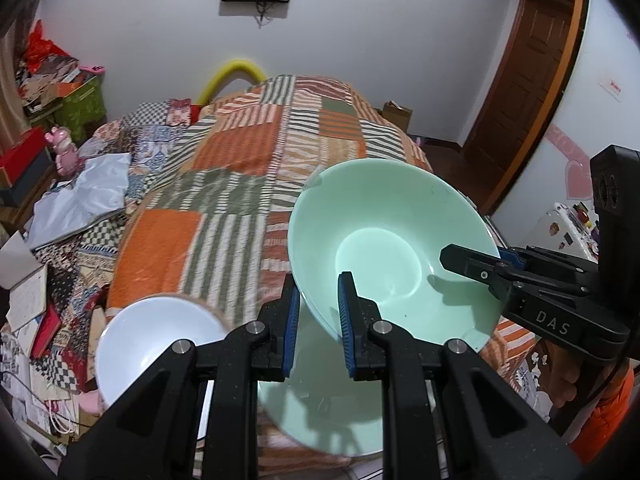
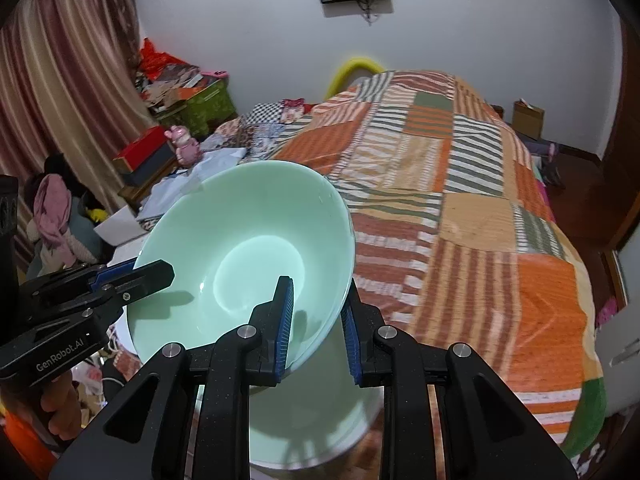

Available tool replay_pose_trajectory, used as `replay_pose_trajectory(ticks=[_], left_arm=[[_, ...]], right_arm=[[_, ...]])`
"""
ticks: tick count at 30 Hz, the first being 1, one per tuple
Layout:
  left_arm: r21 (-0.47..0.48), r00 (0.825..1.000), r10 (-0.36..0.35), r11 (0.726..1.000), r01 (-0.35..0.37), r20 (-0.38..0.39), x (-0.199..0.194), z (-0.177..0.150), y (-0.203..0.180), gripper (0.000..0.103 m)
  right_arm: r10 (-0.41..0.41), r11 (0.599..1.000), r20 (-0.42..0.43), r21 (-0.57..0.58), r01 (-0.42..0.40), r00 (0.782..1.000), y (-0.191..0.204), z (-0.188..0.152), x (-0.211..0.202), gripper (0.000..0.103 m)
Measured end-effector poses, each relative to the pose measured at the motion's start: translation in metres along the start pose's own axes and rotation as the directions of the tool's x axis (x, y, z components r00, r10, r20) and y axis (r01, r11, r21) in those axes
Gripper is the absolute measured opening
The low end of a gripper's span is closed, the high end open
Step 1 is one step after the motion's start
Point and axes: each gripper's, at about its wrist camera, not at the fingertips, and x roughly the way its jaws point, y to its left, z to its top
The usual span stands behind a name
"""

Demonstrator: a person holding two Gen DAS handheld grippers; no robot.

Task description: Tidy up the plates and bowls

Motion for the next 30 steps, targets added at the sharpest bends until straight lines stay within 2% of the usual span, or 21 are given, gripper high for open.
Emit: replay_pose_trajectory(ticks=[13, 30], left_arm=[[-0.073, 0.996, 0.087, 0.994, -0.087, 0.008, -0.028, -0.024, 0.063, 0.018], [-0.166, 0.987, 0.15, 0.974, -0.156, -0.051, -0.034, -0.061, 0.128, 0.018]], right_arm=[[0.082, 0.994, -0.038, -0.063, -0.085, 0.996, 0.059, 0.001, 0.028, 0.021], [0.151, 0.982, -0.145, -0.095, -0.166, 0.978, 0.113, -0.009, 0.072, 0.021]])
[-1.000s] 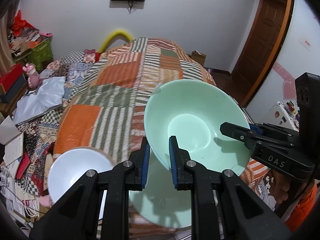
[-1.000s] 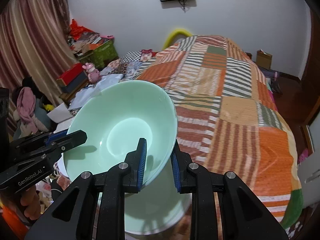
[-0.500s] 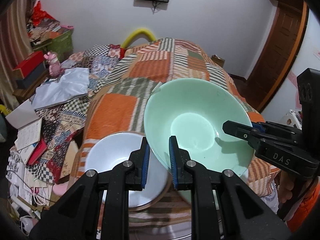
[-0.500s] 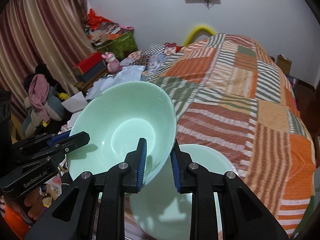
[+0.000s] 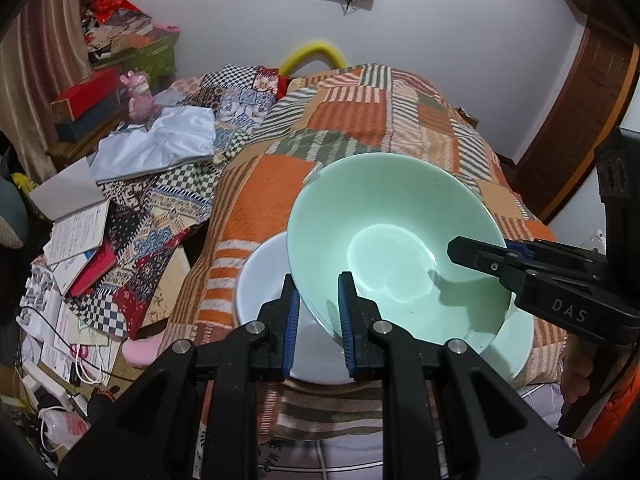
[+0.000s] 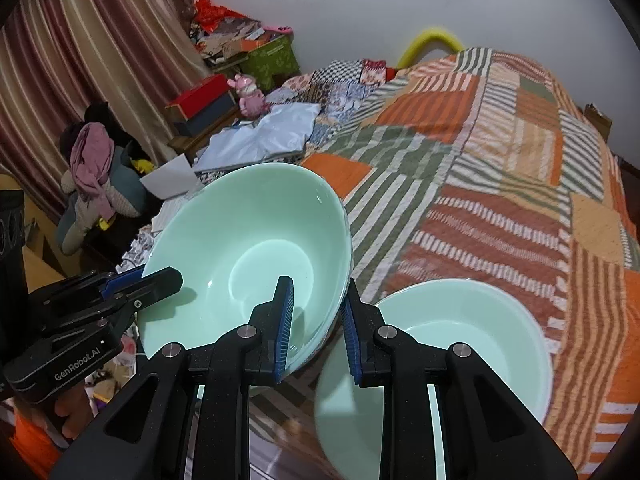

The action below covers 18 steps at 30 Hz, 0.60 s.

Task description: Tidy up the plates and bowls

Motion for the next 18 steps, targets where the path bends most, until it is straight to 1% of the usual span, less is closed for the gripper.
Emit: replay_pose_trajectory(ticks=[8, 18], left_arm=[[-0.032, 0.999, 0.022, 0.999, -0.023, -0.042, 0.01, -0.013, 0.02, 0.018], [-0.057, 0.996, 0.024, 0.998, -0.029, -0.081, 0.023, -0.022, 0.035, 0.018]], right_arm=[[0.018, 1.0, -0.06, -0.014, -0.018, 0.998, 0.011, -0.005, 0.023, 0.021], [0.025, 1.0, -0.111, -0.015, -0.027, 0.994, 0.014, -0.009, 0.041, 0.021]])
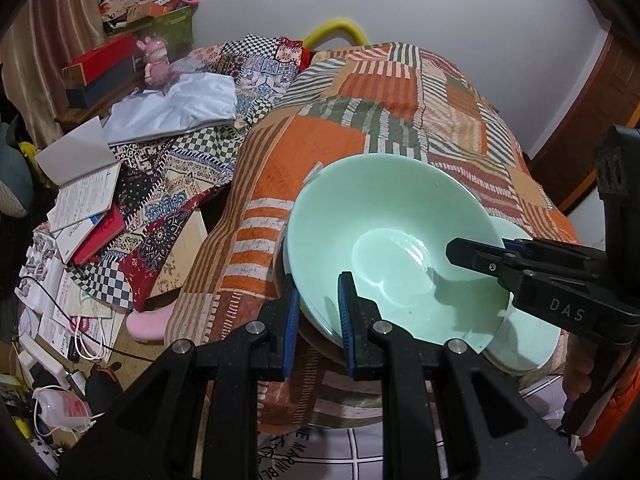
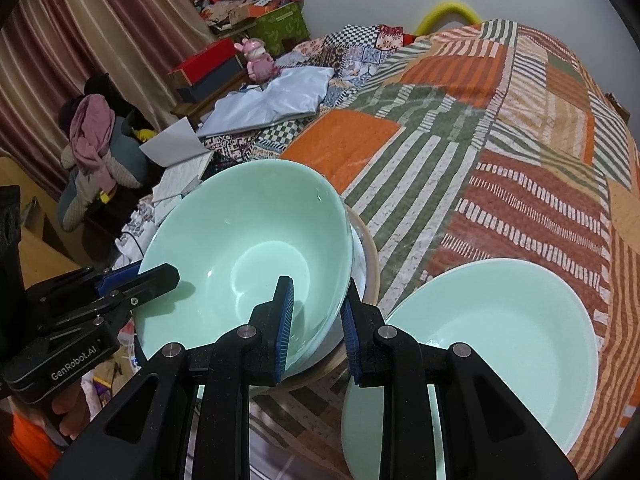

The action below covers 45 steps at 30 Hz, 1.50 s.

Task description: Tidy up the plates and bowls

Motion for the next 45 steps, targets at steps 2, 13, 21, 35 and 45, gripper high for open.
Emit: replay_pose_trajectory(ticks=[2, 13, 21, 35, 45], left_arm=[[-0.004, 1.0, -0.001, 1.0, 0.001, -0.007, 0.003, -0.001, 0.001, 0.018], [-0.016, 0.999, 0.026, 1.0, -0.026, -0.022, 0.012, -0.004, 0.007, 0.018], [0.013, 0.999, 0.043, 0.999, -0.043, 0.019, 0.002, 0.001, 0.0, 0.018], [-0.065, 0.999, 0.003, 0.998, -0.005, -0.034, 0.009, -0.009, 0.014, 0.035], [-0.098, 0.995, -0.064, 0.994, 0.057, -0.074, 0.028, -0.016, 0.014, 0.04]], right_arm=[[0.001, 1.0, -0.011, -0.001, -0.001, 1.0, -0.001, 0.0, 0.003, 0.021], [-0.01, 1.0, -0.021, -0.013, 0.01, 1.0, -0.002, 0.001, 0.006, 0.023], [-0.014, 0.999, 0.019, -0.04, 0.014, 1.0, -0.005, 0.0, -0.006, 0.023], [-0.02, 1.0, 0.039, 0.005, 0.02, 0.999, -0.024, 0.003, -0.007, 0.031], [-0.005, 1.0, -0.017, -0.002, 0.005, 1.0, -0.02, -0.004, 0.012, 0.032]])
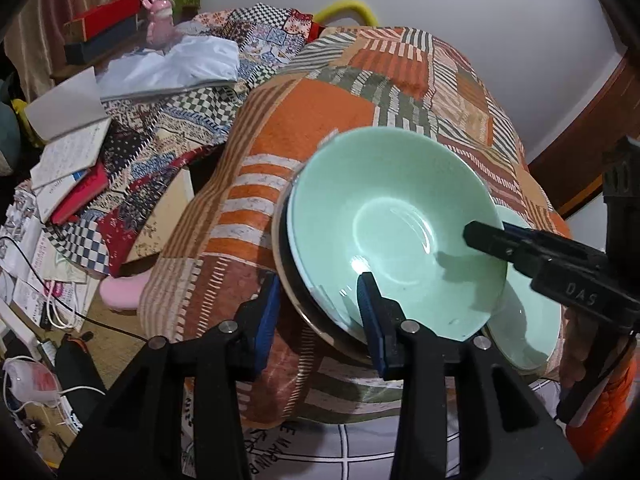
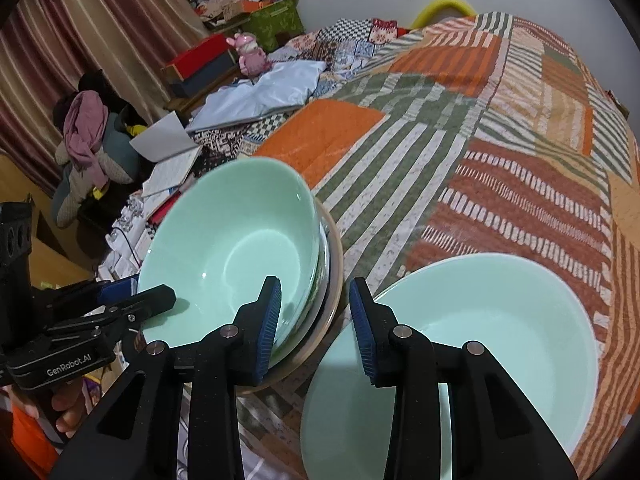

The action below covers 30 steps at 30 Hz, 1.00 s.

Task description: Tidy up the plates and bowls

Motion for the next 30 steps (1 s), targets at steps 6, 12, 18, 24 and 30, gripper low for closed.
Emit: replay_pose_trajectory(ticks=[6, 12, 18, 24, 30], left_arm=[[-0.009, 1.0, -0.02, 1.0, 0.02, -0.004, 0.005, -0.001, 0.001, 0.041], [-0.025, 0.999, -0.032, 0.999, 0.032, -0.017, 0.014, 0.002, 0.003, 0.041], [-0.032, 0.999, -0.031, 0.999, 0.031, -0.013, 0.016, 0.003, 0.004, 0.042], [-0.027, 1.0, 0.009, 1.0, -0.009, -0.008, 0.014, 0.003, -0.001, 0.041], [-0.033, 1.0, 0.027, 0.999, -0.027, -0.012, 0.01, 0.004, -0.004, 0.041]], right_arm=[[0.014, 1.0, -0.024, 0.003, -0.013, 1.0, 0.002, 0.0, 0.009, 0.034], [0.021, 1.0, -0.054, 0.019, -0.02, 0.998, 0.003, -0.002, 0.02, 0.034], [-0.002, 1.0, -0.053, 0.008, 0.002, 0.999, 0.006, 0.0, 0.022, 0.033], [-0.002, 1.0, -0.049, 0.027, 0.003, 0.999, 0.005, 0.002, 0.018, 0.032], [0.01, 0.999, -0.034, 0.037, -0.009, 0.999, 0.006, 0.003, 0.012, 0.031]])
